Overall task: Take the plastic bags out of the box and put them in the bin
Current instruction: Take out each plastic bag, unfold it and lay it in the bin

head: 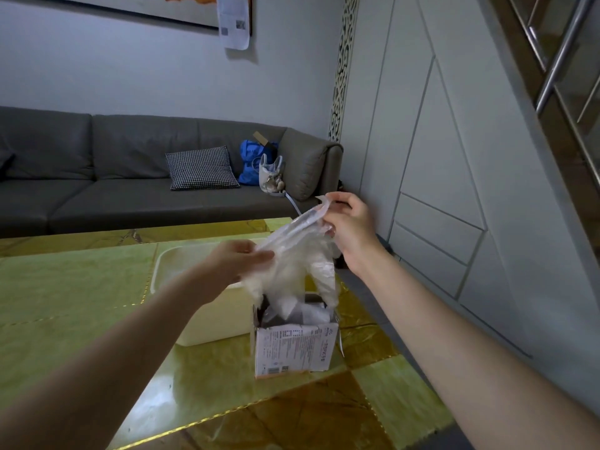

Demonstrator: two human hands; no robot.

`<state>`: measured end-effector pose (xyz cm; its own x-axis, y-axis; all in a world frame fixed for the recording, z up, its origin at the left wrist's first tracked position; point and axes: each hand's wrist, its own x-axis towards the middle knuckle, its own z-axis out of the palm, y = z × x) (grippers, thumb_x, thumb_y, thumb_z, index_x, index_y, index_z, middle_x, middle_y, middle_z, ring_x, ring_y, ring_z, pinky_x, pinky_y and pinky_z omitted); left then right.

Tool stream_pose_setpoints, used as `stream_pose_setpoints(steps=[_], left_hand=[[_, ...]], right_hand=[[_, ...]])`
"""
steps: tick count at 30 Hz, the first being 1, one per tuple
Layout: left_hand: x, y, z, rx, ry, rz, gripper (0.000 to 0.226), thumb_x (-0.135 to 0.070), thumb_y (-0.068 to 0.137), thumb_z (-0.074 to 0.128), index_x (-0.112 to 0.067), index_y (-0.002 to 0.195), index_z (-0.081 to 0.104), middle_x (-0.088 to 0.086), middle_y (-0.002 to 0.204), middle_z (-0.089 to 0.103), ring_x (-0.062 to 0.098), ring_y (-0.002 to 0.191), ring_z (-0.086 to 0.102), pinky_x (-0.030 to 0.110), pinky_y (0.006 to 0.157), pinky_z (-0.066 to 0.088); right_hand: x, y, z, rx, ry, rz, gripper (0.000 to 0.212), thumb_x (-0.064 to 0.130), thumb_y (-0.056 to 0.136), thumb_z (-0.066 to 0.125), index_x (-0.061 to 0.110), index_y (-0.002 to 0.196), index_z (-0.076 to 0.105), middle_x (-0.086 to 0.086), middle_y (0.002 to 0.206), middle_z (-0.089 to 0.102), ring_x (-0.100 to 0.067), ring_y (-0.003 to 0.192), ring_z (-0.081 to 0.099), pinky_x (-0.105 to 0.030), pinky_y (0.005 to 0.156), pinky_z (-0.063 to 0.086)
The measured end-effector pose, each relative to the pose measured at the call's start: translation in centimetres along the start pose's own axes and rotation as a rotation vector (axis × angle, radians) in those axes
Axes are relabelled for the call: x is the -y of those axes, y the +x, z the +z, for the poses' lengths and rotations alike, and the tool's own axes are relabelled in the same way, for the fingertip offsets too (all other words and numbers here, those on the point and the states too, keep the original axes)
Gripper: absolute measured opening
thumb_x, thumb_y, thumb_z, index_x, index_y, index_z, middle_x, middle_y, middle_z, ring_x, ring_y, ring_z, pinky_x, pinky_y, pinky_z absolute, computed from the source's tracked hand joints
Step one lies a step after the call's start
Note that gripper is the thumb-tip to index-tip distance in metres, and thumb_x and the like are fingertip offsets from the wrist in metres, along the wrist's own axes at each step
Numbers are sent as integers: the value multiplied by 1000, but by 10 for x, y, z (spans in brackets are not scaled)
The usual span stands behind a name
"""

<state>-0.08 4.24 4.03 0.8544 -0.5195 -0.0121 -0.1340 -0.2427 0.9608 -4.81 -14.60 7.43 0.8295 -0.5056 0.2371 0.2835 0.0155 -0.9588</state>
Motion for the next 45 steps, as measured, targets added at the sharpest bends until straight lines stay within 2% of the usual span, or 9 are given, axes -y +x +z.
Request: stream_pose_setpoints(steps=[8,14,18,21,26,32,35,40,45], left_hand=[[-1,0,-17,-102,-257,-45,18,-13,83,64,-6,95,53,6,76,58,11,55,56,19,45,46],[2,0,-11,-17,-236,-38,29,-13,76,67,-5,102,56,11,88,59,16,69,58,21,60,53],[6,5,10,-19,393,134,8,-6,85,62,-13,89,59,6,88,64,17,80,62,24,71,51],[15,10,34,126,911,189,12,-16,87,59,-17,93,69,2,97,67,17,90,62,25,85,51],[19,11,59,537,950,-48,30,-17,98,38,-2,111,60,15,117,58,21,88,54,19,75,41],[7,12,74,613,1068,-57,45,-40,100,30,-24,141,33,2,139,45,22,123,46,36,104,33],[6,20,64,433,1009,38,39,-44,93,46,-17,118,59,4,119,62,15,93,56,22,79,44],[-3,16,19,40,456,87,37,-44,79,65,-16,104,66,-2,98,63,12,89,58,22,74,45],[-4,6,-2,164,-132,-78,83,-69,57,66,-21,122,48,0,122,54,17,113,53,28,92,44]], right_hand=[[-17,5,-16,-248,-58,-14,14,2,89,57,13,97,59,-6,95,61,-10,64,52,-20,56,45],[-4,14,-23,-416,48,-53,30,-3,95,39,21,94,56,-4,110,59,-16,83,61,-18,61,52],[9,18,-18,-461,-8,-116,27,1,97,36,23,95,51,-6,118,56,-23,106,58,-34,87,53],[12,17,-11,-338,0,-124,36,-5,93,39,26,83,52,-4,110,58,-23,100,62,-37,85,56],[-19,3,-6,147,-245,146,23,-11,92,39,3,86,56,-8,117,57,-27,93,65,-37,74,59],[-38,-1,-6,116,-245,189,30,-13,88,36,10,74,48,1,114,55,-32,100,63,-54,84,53],[-29,-3,-8,85,-143,195,28,-15,89,32,4,86,53,-6,114,55,-28,82,66,-44,70,59],[-14,-3,-1,12,335,264,34,-17,92,30,6,99,54,-23,96,61,-19,52,67,-25,47,52],[5,-11,23,64,742,339,31,-14,92,40,-2,119,50,-20,84,63,-20,59,67,-22,48,55]])
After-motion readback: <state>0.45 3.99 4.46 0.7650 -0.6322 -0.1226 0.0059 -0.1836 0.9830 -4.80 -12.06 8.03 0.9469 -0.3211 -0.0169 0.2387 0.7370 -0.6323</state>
